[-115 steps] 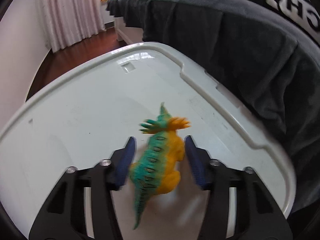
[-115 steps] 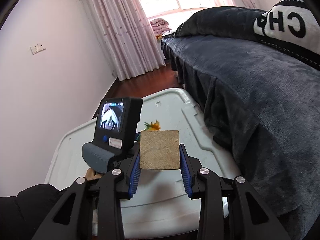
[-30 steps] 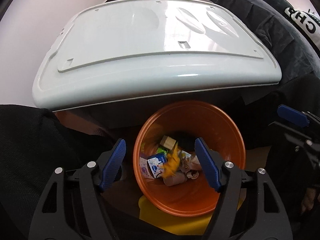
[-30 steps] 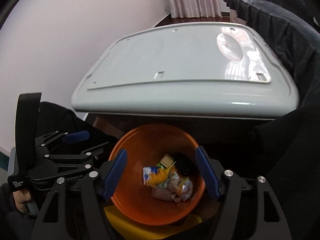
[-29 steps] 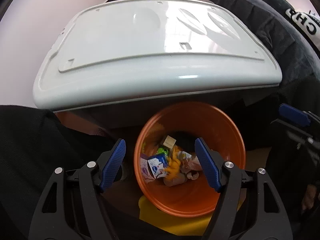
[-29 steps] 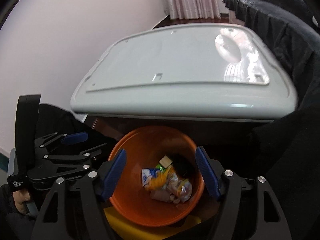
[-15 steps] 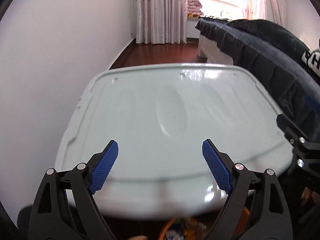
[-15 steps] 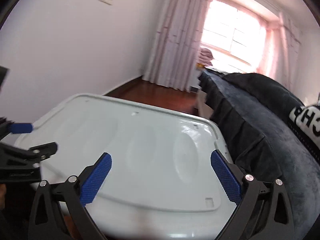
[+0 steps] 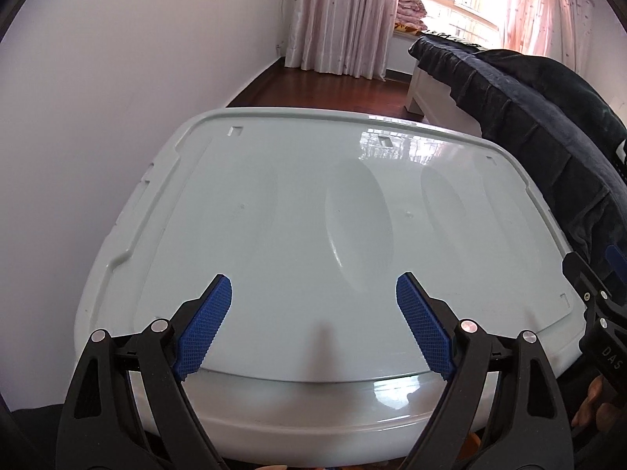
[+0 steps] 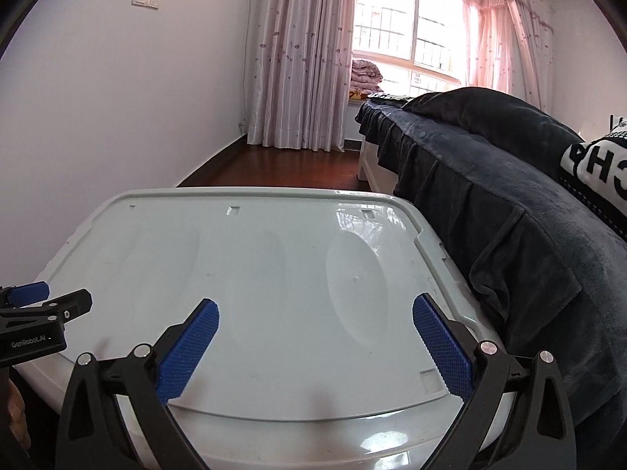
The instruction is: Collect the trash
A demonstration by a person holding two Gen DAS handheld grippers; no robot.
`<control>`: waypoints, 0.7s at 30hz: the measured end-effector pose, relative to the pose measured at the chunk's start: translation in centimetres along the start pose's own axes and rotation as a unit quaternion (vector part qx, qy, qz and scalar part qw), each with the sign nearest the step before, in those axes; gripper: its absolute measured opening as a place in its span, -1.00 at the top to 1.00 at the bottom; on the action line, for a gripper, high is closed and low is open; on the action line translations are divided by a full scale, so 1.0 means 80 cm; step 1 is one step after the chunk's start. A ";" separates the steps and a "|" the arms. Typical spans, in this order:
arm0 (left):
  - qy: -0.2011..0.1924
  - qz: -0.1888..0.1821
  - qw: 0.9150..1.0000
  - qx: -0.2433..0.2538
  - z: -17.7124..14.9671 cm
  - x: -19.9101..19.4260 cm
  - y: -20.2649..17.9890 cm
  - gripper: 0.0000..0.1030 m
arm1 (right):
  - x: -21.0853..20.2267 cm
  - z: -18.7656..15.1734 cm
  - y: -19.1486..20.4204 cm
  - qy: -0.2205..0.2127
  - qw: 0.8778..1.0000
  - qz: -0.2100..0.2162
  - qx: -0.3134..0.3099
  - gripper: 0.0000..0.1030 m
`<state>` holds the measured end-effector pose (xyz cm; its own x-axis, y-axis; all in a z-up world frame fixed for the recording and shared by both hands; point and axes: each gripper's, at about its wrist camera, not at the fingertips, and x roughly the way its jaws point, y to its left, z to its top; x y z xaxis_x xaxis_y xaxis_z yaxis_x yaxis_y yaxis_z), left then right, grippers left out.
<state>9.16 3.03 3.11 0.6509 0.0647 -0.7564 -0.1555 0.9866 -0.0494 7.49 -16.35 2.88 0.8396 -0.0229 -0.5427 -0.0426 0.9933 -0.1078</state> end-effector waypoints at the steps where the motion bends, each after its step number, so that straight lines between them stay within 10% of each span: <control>1: 0.000 0.000 1.000 0.003 0.000 0.000 0.000 -0.63 | 0.000 0.000 0.000 0.000 1.000 0.000 -0.001 -0.90; 21: 0.004 -0.003 1.000 0.015 -0.003 0.003 -0.006 -0.63 | 0.000 -0.005 0.007 0.004 1.000 -0.007 -0.017 -0.90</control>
<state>9.19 2.50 2.81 0.6462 0.0570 -0.7611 -0.1282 0.9911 -0.0346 7.24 -15.82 2.46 0.8356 -0.0381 -0.5480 -0.0497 0.9883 -0.1444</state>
